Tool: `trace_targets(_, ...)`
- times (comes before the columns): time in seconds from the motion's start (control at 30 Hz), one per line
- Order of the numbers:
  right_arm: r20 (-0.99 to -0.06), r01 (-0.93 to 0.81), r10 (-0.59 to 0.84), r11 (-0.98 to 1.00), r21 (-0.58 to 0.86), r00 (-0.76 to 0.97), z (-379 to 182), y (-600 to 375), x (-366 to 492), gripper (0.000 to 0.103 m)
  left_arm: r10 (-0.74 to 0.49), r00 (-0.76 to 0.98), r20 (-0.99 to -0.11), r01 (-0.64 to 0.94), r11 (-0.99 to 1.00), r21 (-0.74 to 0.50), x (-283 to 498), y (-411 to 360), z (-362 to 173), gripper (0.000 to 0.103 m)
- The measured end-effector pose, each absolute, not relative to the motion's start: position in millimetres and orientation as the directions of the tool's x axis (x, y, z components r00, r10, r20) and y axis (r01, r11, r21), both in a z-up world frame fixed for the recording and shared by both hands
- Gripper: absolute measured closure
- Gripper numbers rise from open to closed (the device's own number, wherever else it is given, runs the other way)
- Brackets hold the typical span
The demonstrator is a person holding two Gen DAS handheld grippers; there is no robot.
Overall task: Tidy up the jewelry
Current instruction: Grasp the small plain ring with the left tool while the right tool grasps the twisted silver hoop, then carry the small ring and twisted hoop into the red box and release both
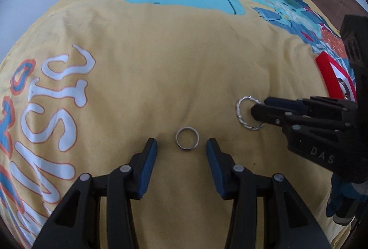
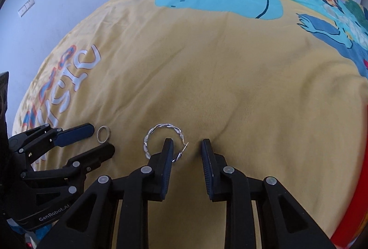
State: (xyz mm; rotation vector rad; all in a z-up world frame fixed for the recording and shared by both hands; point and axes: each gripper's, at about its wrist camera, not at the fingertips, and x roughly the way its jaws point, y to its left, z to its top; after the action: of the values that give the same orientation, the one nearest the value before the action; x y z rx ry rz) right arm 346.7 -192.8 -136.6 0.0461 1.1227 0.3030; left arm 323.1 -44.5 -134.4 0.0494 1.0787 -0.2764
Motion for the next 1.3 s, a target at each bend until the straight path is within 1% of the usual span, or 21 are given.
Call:
trace_targets(0.2, -0.888, -0.232, 0.25, 0.958, 0.169, 0.385, -144, -187, 358, 0.078, -0.225, 0.443, -0.868, 0.229, 0.964, -0.133, 330, -40, -139, 0.061)
trace_targets(0.33, -0.89, -0.239, 0.235, 0.959, 0.149, 0.39, -145, -183, 358, 0.08, -0.218, 0.449, -0.867, 0.217, 0.967, -0.131, 333, -37, -140, 0.071)
trace_targets(0.43, -0.89, -0.237, 0.228, 0.961, 0.141, 0.396, -144, -182, 355, 0.085, -0.207, 0.457, -0.865, 0.22, 0.969, -0.116, 331, -40, -139, 0.08)
trace_targets(0.47, -0.889, -0.231, 0.227, 0.962, 0.142, 0.397, -143, -183, 353, 0.088, -0.205, 0.459, -0.865, 0.226, 0.968, -0.11, 329, -41, -138, 0.084)
trace_targets(0.5, -0.889, -0.223, 0.226, 0.964, 0.145, 0.399, -143, -185, 351, 0.093, -0.203, 0.459, -0.865, 0.23, 0.968, -0.105, 328, -42, -137, 0.084)
trace_targets(0.57, -0.887, -0.211, 0.228, 0.965, 0.152, 0.401, -141, -189, 347, 0.094, -0.204, 0.458, -0.865, 0.229, 0.968, -0.107, 326, -42, -135, 0.084)
trace_targets(0.9, -0.877, -0.154, 0.22, 0.973, 0.169, 0.428, -120, -210, 303, 0.094, -0.222, 0.458, -0.86, 0.211, 0.968, -0.138, 302, -33, -114, 0.084)
trace_targets(1.3, -0.848, -0.101, 0.187, 0.982, 0.158, 0.496, -60, -222, 225, 0.094, -0.24, 0.5, -0.832, 0.224, 0.964, -0.143, 237, -25, -66, 0.084)
